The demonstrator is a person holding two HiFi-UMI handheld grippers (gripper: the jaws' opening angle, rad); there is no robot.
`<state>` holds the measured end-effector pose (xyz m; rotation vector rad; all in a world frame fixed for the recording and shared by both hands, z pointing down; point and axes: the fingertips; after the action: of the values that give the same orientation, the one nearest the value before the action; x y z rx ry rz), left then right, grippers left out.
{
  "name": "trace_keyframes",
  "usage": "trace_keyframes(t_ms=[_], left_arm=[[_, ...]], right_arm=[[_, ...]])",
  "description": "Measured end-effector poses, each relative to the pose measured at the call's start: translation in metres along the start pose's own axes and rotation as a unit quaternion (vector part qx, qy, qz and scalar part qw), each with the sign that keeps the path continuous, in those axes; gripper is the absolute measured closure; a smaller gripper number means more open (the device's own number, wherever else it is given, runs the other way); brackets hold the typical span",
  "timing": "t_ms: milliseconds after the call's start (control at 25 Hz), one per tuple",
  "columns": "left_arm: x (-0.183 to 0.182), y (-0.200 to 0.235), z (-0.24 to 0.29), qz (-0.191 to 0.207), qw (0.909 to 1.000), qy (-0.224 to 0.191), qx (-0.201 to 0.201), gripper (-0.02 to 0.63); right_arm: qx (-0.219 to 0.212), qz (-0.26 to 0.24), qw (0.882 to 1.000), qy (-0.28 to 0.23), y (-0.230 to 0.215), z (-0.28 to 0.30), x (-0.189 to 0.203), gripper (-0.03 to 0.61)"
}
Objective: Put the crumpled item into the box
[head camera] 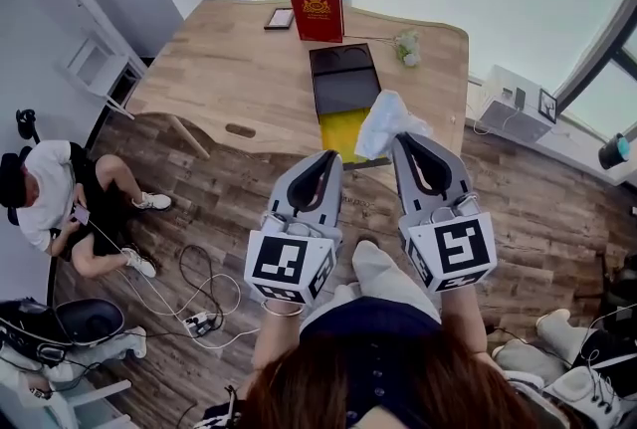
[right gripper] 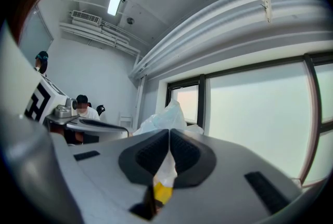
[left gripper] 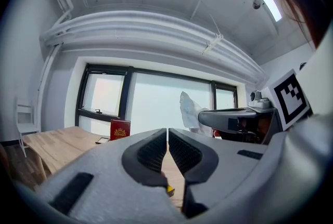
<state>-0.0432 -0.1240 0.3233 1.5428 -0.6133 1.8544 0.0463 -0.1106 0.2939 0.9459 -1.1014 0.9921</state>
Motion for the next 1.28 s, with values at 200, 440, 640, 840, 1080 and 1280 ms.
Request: trace_keyframes(t_ms=[200,440,640,840,1080,1280], left_arm=[[-0.003,0.007,0.016,0.004,1.0,0.002,-0.003,0.581],[-0.006,0.013,0.035,0.004,0.9999,0.005,-0.01,0.581],[-0.007,0.02,0.05,0.002,0.9998,0.012,-0.015,0.581],[-0.005,0.032,0.064,-0.004,0.9995,0.019,-0.025,0.581],[-0.004,0.042,0.075,-0.009,0.9991,0.022,-0.035,0.581],[-0.005,0.046,0.08,-0.01,0.9988,0.021,-0.043,0.581]], right_arm=[[-0.007,-0.004,1.0,0.003,-0.009,0.016,-0.001,0.549],[-0.016,-0.006,1.0,0.007,-0.023,0.033,0.001,0.549],[-0.02,-0.009,1.0,0.017,-0.032,0.051,0.006,0.549],[-0.03,-0.011,0.999,0.029,-0.039,0.071,0.012,0.549],[-0.04,-0.026,0.998,0.037,-0.043,0.089,0.018,0.549],[-0.049,-0.034,0.997,0.048,-0.042,0.101,0.025,0.549]])
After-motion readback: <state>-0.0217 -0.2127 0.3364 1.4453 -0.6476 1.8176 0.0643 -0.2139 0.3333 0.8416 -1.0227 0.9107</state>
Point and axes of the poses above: the fingertips, and each gripper's own axes: z forward along the fingers, y to its left, x out of its underside, and after that the axes turned 10 degrees about y, right-handed
